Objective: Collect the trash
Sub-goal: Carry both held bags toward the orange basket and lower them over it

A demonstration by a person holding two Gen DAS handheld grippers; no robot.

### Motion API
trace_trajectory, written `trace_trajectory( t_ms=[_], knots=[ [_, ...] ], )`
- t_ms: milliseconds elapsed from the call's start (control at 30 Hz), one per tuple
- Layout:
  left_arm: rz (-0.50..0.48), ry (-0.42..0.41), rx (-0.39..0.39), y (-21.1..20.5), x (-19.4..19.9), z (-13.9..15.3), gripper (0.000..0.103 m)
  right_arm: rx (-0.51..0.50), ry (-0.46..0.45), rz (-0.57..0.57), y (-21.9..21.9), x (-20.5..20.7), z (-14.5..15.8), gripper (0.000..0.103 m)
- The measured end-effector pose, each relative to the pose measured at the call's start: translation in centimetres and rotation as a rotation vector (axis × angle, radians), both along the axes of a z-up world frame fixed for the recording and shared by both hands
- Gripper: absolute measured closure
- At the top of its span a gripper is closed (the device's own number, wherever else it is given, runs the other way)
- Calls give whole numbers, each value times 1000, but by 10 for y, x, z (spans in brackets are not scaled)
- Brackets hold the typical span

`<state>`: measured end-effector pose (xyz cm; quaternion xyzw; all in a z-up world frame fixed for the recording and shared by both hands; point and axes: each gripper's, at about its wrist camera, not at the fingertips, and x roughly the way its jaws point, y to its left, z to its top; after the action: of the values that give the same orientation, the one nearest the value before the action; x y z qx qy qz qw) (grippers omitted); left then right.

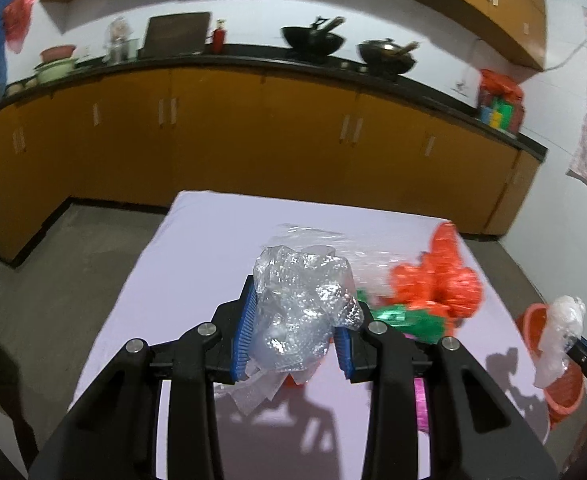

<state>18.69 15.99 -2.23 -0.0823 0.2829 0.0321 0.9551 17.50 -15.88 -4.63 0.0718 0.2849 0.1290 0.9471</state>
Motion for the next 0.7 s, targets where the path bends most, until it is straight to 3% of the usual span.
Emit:
trace_trajectory(
  t_ms=[700],
  knots=[
    [-261, -26, 0, -135, -19, 17, 68, -10, -91, -204, -97, -52, 23, 77]
  ],
)
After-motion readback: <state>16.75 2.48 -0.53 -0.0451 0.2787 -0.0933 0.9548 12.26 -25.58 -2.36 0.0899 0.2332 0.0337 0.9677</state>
